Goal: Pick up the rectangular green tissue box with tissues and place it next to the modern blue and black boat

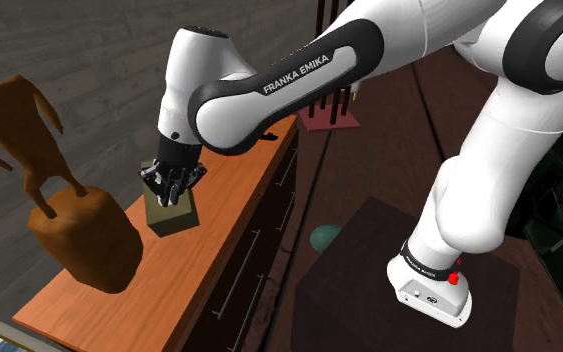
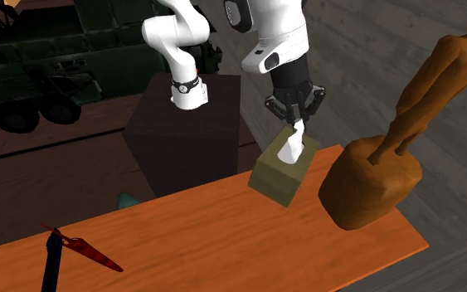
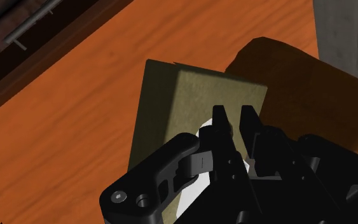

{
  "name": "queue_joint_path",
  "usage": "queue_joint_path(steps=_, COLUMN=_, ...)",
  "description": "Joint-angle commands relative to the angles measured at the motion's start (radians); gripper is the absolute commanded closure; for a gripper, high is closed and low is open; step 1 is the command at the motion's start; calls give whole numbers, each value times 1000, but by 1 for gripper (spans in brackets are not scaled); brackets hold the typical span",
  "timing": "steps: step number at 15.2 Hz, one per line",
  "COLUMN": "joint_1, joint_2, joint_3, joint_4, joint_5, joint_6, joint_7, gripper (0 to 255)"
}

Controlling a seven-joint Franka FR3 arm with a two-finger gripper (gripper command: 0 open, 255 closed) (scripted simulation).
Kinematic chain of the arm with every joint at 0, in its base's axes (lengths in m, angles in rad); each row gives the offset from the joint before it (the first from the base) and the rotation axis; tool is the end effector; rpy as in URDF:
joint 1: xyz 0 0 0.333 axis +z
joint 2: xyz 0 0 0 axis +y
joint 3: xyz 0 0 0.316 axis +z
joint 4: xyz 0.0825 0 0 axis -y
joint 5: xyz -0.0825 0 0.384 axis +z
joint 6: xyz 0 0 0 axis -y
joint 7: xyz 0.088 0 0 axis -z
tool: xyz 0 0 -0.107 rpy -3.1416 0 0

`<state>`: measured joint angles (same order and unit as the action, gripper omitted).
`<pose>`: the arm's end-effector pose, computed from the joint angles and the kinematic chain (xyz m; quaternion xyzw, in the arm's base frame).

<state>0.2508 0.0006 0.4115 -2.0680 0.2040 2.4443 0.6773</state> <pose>0.4577 0.3572 0.4709 -0.9768 0.0718 -0.0966 0.1772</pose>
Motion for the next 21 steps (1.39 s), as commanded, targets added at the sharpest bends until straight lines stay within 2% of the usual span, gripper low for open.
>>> queue_joint_path(steps=1, joint_1=-1, joint_2=-9, joint_3=-1, joint_4=16, joint_5=0, joint_6=-25, joint_7=3, gripper=255)
queue_joint_path(steps=21, joint_1=-10, joint_2=-56, joint_3=-11, joint_4=236, joint_5=-13, joint_6=-287, joint_7=39, gripper=255)
